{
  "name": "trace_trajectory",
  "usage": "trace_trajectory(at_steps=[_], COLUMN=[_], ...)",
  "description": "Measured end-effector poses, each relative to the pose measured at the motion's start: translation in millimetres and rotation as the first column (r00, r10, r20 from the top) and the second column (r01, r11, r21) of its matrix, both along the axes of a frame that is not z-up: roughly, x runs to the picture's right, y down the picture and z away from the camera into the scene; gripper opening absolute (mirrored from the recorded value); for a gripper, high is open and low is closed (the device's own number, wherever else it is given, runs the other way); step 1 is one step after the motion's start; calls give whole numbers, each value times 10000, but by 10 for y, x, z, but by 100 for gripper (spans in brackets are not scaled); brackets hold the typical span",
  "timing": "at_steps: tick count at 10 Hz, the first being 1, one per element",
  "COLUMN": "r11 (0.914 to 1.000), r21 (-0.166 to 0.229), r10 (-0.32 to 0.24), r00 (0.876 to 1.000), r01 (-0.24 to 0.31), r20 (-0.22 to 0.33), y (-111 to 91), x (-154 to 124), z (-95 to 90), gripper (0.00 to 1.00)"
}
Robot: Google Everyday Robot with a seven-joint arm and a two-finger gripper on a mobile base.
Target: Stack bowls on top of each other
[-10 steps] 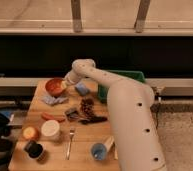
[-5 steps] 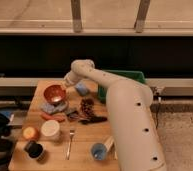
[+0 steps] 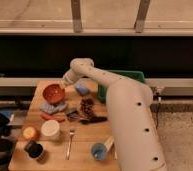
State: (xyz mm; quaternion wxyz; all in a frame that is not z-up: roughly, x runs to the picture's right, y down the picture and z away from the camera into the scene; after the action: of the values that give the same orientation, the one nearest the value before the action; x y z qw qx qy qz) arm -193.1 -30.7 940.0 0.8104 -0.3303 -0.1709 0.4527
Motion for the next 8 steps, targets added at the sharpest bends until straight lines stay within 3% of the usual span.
trace_trajectory(at_steps=[5, 8], r11=[9991, 9985], r21=[436, 541], r10=[-6, -34], r00=[9997, 9999], r01=[-4, 42], r20=[246, -162], y=[-338, -686], x=[86, 530], z=[-350, -651], gripper=[0, 0])
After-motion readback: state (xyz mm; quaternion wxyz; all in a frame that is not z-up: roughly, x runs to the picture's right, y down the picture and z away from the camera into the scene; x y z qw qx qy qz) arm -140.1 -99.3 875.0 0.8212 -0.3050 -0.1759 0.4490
